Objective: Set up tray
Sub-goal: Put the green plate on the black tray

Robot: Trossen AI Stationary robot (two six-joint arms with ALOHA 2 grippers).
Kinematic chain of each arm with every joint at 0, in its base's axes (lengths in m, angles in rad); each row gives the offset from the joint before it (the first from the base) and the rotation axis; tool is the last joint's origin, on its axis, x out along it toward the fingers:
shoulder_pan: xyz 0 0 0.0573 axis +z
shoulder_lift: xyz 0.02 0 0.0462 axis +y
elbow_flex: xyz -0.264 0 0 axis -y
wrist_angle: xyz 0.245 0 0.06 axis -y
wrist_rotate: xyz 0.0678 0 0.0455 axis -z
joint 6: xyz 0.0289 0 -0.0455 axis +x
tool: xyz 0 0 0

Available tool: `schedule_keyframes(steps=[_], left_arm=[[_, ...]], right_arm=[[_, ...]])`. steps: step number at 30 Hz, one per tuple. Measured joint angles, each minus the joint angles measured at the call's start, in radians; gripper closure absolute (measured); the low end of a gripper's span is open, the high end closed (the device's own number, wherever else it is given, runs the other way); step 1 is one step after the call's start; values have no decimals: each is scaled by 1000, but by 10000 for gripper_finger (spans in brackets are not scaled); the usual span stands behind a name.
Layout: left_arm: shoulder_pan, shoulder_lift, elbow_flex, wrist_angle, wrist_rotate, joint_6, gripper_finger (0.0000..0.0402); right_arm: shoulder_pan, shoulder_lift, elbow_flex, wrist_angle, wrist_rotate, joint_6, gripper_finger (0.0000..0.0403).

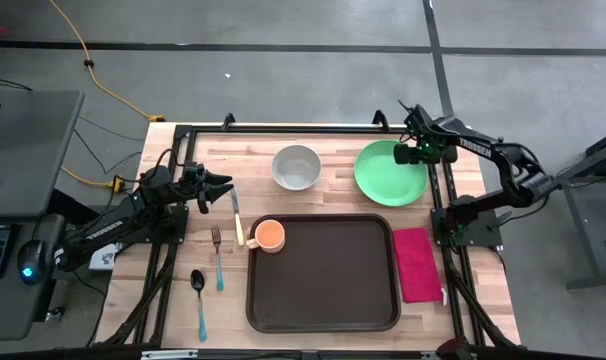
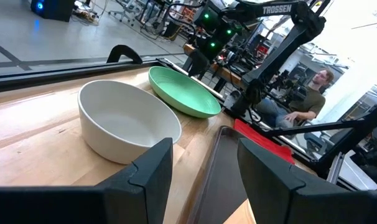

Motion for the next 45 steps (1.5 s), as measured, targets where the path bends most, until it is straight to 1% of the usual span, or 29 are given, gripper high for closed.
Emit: schedule_keyframes(steps=[3,15,20,24,26,31,35,37,39,42,45], left_arm=[[0,0,0,0,0,0,190],[0,0,0,0,0,0,190],[0,0,0,0,0,0,190],[0,0,0,0,0,1,190],[0,0,0,0,0,1,190],[0,0,0,0,0,-3,190],[0,0,0,0,0,-6,190],[0,0,0,0,0,-6,190],[0,0,0,0,0,-6,190],[0,0,0,0,0,-6,190],[0,0,0,0,0,-6,190]], right_arm=[[-14,0,0,0,-8,-4,279],[-14,0,-2,1,-31,-6,279],[-14,0,-14,14,-56,2,279],[-14,0,-66,47,-102,25,279],[-13,0,-77,50,-107,33,279],[-14,0,-78,59,-98,32,279],[-13,0,-67,74,-135,31,279],[-14,0,-41,62,-127,13,279],[-14,0,-9,29,-84,-9,279],[-21,0,-4,2,-74,-37,279],[-20,0,-6,-29,1,-42,279]])
